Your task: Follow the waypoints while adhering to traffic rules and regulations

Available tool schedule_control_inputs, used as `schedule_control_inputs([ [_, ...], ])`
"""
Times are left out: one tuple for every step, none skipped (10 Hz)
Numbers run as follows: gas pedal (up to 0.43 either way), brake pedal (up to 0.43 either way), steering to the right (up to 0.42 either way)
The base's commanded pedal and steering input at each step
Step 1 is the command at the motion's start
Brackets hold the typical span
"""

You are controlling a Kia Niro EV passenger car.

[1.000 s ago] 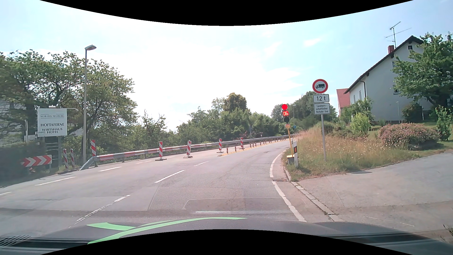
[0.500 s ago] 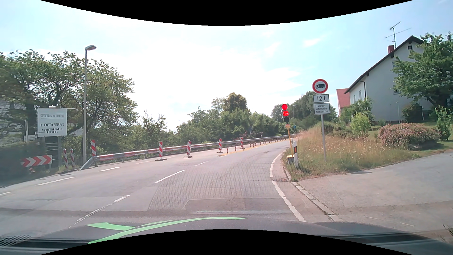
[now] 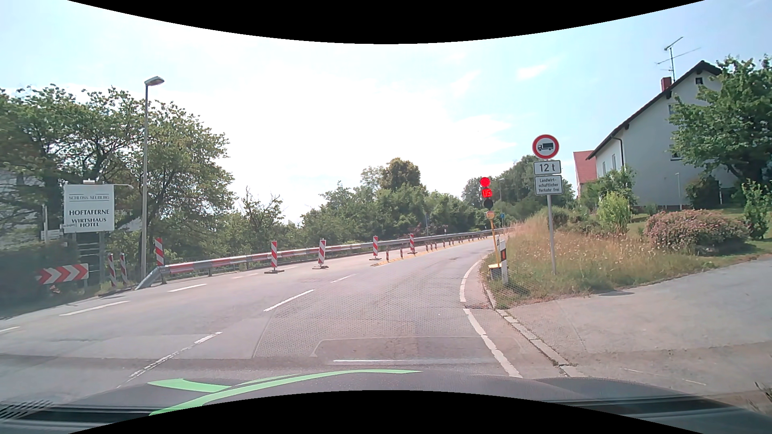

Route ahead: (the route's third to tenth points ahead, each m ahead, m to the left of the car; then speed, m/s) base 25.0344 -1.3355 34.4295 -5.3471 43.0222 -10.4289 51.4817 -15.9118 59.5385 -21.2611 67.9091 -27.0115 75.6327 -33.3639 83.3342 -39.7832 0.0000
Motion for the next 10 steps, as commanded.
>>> schedule_control_inputs([
  [0.0, 0.36, 0.072],
  [0.0, 0.36, 0.072],
  [0.0, 0.36, 0.071],
  [0.0, 0.36, 0.072],
  [0.0, 0.36, 0.072],
  [0.0, 0.36, 0.072],
  [0.0, 0.36, 0.071],
  [0.0, 0.36, 0.071],
  [0.0, 0.36, 0.072],
  [0.0, 0.36, 0.072],
])
